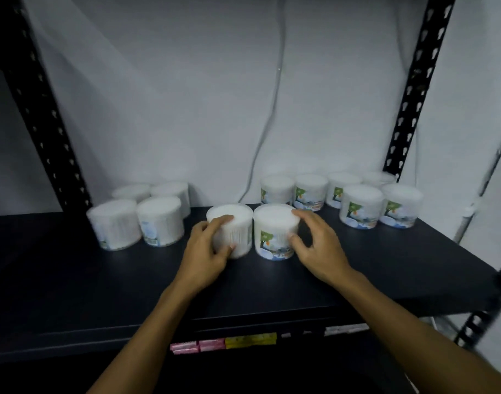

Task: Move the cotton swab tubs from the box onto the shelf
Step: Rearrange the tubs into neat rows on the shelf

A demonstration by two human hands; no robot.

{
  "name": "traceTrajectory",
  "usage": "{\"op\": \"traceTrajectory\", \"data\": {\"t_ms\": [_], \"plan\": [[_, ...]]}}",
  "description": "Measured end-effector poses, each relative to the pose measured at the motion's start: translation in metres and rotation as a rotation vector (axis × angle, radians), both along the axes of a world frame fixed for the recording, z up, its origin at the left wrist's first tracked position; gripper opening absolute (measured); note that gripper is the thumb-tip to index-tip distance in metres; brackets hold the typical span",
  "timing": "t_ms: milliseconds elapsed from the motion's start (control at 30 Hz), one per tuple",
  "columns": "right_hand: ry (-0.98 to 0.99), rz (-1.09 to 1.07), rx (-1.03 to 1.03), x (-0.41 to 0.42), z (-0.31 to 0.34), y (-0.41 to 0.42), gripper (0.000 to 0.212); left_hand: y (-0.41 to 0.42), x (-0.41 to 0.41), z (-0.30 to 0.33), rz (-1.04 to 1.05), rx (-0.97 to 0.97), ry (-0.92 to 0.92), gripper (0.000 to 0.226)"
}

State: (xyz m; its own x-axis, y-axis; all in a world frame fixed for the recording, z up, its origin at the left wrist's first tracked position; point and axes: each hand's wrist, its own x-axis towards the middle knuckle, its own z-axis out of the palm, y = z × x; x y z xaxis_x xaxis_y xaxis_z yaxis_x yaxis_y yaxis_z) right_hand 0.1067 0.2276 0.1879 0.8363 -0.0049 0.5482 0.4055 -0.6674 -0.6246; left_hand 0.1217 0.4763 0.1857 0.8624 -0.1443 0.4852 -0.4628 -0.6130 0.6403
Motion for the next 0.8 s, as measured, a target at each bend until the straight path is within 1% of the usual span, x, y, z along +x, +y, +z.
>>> {"op": "traceTrajectory", "data": {"t_ms": [100,167,267,333,400,433,467,533,567,633,667,800], "plan": [[-0.028,-0.077,-0.103,0.007,-0.002,-0.004,0.054,-0.014,0.009,0.007,0.02,-0.081,0.072,0.055],[-0.014,-0.092,-0.111,0.013,-0.002,-0.005,0.058,-0.021,0.017,0.013,0.009,-0.121,0.089,0.057],[0.029,-0.129,-0.082,0.021,0.0,-0.013,0.065,-0.02,0.035,0.021,-0.073,-0.132,0.14,0.057],[0.042,-0.154,-0.086,0.026,0.002,-0.021,0.066,-0.013,0.048,0.025,-0.085,-0.097,0.145,0.054],[0.033,-0.166,-0.073,0.032,0.002,-0.028,0.064,-0.005,0.058,0.023,-0.083,-0.09,0.139,0.044],[0.027,-0.165,-0.058,0.036,0.002,-0.031,0.06,-0.002,0.061,0.019,-0.09,-0.103,0.129,0.041],[0.019,-0.148,-0.03,0.04,0.001,-0.033,0.053,0.001,0.064,0.014,-0.089,-0.119,0.109,0.043],[-0.002,-0.077,0.049,0.046,-0.001,-0.037,0.034,0.006,0.066,0.005,-0.069,-0.18,0.055,0.057],[-0.007,-0.046,0.101,0.048,-0.002,-0.039,0.035,0.008,0.067,0.002,-0.055,-0.228,0.036,0.062],[-0.015,-0.04,0.197,0.048,-0.004,-0.043,0.049,0.01,0.069,0.0,-0.044,-0.268,0.015,0.06],[-0.015,-0.05,0.216,0.048,-0.004,-0.044,0.049,0.009,0.069,-0.001,-0.052,-0.243,0.015,0.059],[0.031,-0.04,0.228,0.05,-0.005,-0.042,0.038,0.005,0.067,-0.005,-0.06,-0.072,-0.026,0.059]]}}
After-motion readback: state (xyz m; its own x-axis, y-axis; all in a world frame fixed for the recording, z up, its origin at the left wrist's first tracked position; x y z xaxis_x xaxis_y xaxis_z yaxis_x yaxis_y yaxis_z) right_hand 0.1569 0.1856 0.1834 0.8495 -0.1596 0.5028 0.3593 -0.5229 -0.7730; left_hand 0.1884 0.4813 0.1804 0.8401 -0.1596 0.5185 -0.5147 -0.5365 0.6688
